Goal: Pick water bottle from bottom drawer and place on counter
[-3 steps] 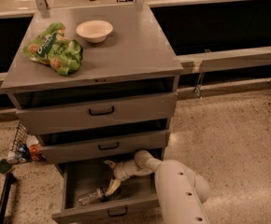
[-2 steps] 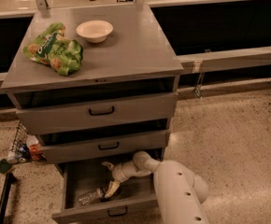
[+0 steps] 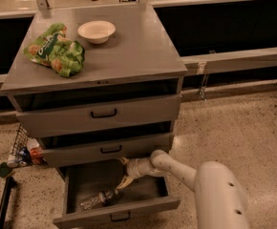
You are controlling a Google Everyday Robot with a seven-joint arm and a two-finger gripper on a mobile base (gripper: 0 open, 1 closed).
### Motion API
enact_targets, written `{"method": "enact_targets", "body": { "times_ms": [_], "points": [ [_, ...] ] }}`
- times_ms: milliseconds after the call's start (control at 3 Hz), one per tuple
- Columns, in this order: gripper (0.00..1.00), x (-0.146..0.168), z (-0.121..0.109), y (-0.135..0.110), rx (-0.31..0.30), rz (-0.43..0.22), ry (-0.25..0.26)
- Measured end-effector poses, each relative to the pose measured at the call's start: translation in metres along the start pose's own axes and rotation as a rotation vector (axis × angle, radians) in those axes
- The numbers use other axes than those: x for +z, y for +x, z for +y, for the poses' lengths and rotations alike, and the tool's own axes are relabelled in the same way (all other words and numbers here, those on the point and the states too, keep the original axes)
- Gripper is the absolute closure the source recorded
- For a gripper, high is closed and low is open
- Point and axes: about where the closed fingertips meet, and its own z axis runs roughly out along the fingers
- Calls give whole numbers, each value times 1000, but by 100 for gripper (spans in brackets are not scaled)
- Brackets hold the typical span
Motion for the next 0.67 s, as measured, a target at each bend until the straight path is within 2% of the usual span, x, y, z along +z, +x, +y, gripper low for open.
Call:
{"method": "enact_targets", "body": {
  "times_ms": [333,667],
  "points": [
    [17,-65,57,-9,14,5,14],
    [0,-53,77,-20,24,-20,-21]
  ]
}}
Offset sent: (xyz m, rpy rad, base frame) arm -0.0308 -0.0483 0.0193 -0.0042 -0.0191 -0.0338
